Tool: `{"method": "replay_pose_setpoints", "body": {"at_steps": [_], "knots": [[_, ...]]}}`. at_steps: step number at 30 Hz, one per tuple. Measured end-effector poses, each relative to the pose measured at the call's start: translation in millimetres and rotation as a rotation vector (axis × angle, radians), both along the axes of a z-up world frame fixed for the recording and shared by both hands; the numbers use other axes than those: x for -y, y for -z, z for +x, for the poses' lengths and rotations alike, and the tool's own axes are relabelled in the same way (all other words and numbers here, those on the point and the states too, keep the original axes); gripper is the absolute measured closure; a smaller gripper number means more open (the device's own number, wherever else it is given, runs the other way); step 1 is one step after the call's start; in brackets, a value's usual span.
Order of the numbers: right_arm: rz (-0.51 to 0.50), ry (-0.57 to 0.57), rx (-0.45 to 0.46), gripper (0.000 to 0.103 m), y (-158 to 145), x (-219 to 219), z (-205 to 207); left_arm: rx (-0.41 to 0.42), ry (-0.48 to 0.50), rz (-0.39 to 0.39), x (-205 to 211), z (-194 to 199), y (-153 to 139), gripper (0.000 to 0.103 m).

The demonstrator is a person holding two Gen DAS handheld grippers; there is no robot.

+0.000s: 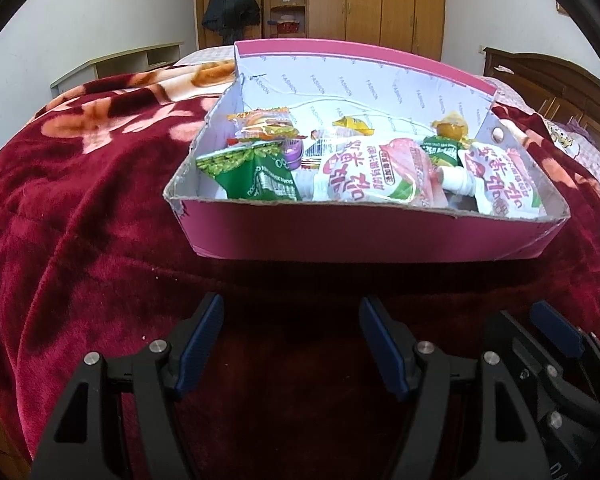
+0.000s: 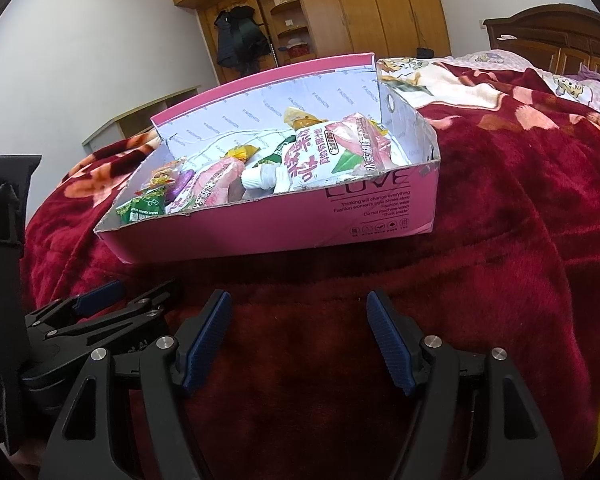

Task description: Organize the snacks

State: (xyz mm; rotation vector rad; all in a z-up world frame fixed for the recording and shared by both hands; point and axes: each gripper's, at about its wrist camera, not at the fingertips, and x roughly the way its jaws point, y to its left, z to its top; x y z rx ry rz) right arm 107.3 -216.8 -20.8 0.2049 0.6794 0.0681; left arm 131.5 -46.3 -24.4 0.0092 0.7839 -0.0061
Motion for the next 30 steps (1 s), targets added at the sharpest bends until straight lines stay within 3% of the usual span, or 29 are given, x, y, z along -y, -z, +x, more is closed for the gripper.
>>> {"method": "replay_pose_setpoints", "body": {"at_steps": [30], "knots": [[0.005,0.001,-0.002,0.031,3.5,0.9,0.6,-0.009,-0.007,0.0,-1.0,-0.8,5.0,0.029]]}}
